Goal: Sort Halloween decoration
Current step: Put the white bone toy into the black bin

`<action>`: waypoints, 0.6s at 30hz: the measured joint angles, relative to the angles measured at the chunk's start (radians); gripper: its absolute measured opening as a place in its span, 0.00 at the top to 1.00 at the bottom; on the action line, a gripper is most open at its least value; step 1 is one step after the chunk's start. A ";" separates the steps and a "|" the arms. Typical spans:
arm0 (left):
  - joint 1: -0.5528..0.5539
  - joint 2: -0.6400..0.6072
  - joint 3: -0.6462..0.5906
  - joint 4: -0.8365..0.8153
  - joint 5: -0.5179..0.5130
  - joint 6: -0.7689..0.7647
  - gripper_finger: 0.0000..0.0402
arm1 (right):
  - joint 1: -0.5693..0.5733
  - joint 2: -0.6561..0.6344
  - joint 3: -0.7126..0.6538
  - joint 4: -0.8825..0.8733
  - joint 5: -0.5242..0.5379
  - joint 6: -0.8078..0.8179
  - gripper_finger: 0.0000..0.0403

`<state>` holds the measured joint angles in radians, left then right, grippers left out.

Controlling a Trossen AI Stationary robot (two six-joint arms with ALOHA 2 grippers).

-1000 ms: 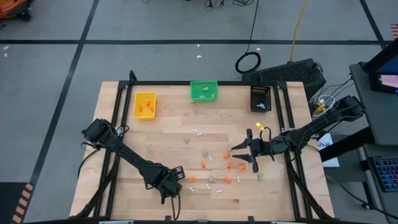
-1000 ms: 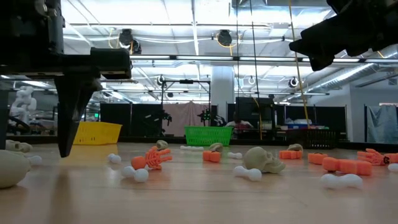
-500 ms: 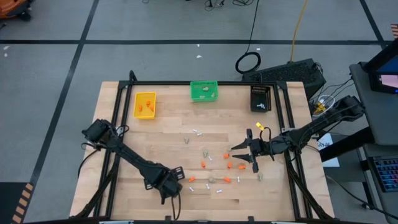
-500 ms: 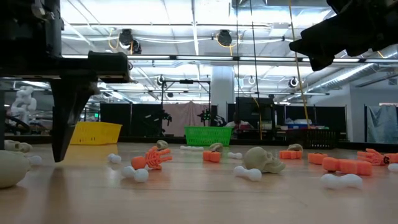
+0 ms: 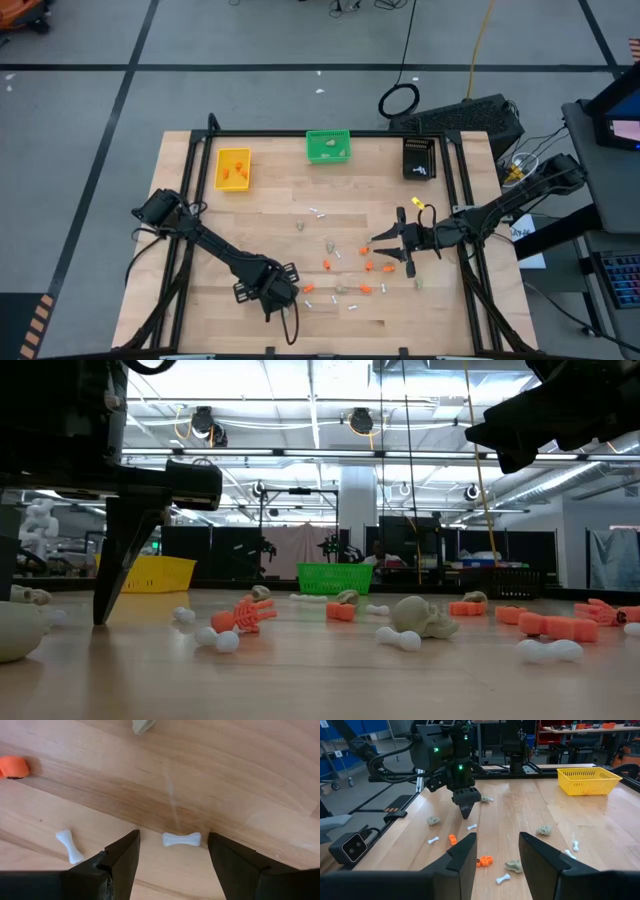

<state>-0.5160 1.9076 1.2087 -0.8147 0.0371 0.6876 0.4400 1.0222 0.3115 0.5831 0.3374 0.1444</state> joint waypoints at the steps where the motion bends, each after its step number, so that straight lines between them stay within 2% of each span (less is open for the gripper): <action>1: 0.003 0.000 0.000 0.000 0.004 0.000 0.40 | 0.000 0.000 0.000 0.000 0.000 0.000 0.67; 7: 0.010 0.000 0.000 -0.002 0.015 0.007 0.42 | 0.000 0.000 0.000 0.000 0.000 0.000 0.67; 18: 0.010 0.000 0.000 -0.006 0.015 0.002 0.59 | 0.000 0.000 0.000 0.000 0.000 0.000 0.67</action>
<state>-0.5060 1.9079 1.2083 -0.8207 0.0517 0.6891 0.4400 1.0222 0.3115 0.5827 0.3377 0.1444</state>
